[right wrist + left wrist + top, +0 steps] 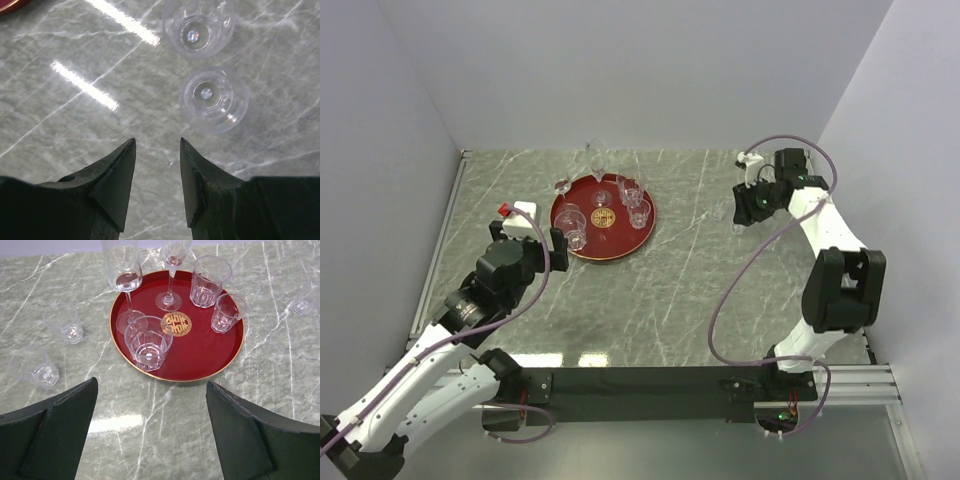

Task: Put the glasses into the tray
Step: Grab a glass with a robot arm, then place the glass into the tray, then grab a glass with a robot arm

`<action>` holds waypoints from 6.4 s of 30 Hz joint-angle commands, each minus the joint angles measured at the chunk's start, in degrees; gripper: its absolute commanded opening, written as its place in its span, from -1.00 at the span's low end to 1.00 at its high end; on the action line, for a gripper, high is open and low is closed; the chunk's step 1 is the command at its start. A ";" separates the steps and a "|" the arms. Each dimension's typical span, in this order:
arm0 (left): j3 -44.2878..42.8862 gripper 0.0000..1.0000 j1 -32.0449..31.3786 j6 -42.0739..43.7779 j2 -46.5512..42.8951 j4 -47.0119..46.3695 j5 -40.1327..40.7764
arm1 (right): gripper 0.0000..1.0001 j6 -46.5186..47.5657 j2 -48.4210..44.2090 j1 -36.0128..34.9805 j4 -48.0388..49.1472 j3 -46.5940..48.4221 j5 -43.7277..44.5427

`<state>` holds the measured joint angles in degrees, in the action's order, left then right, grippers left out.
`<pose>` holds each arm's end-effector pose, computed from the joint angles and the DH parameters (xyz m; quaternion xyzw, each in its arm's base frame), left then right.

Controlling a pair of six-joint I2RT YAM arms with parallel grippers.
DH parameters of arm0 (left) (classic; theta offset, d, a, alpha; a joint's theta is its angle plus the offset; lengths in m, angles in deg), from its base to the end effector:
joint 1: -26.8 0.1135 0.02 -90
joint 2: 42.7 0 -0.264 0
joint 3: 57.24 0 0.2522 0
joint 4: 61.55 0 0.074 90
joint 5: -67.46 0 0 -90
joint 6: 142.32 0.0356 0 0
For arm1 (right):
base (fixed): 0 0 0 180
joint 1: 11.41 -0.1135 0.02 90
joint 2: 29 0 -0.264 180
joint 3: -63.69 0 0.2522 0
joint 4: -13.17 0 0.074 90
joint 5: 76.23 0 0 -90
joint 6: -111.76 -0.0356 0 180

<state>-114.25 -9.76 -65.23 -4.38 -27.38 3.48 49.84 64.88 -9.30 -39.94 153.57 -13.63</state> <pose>0.1329 -0.0791 0.3297 0.0255 0.7869 -0.0841 0.6107 0.3472 0.0036 0.2706 -0.2747 0.8929 0.1477 0.3247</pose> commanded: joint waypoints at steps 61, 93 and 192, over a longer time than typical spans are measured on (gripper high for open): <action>1.50 0.87 3.16 0.16 -4.57 -3.00 5.26 | -1.00 23.69 2.87 -34.96 -10.40 13.77 6.30; 2.64 0.87 5.71 -0.01 -6.51 -4.58 8.61 | -1.00 29.76 39.00 -44.91 -3.36 48.95 17.38; 0.36 0.90 49.91 -36.40 14.58 -1.25 -27.08 | -0.12 0.75 -40.10 -12.74 13.60 -26.19 -15.23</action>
<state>-112.72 39.55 -100.26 9.59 -29.00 -25.20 50.19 25.24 -22.54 -28.05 127.63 -27.97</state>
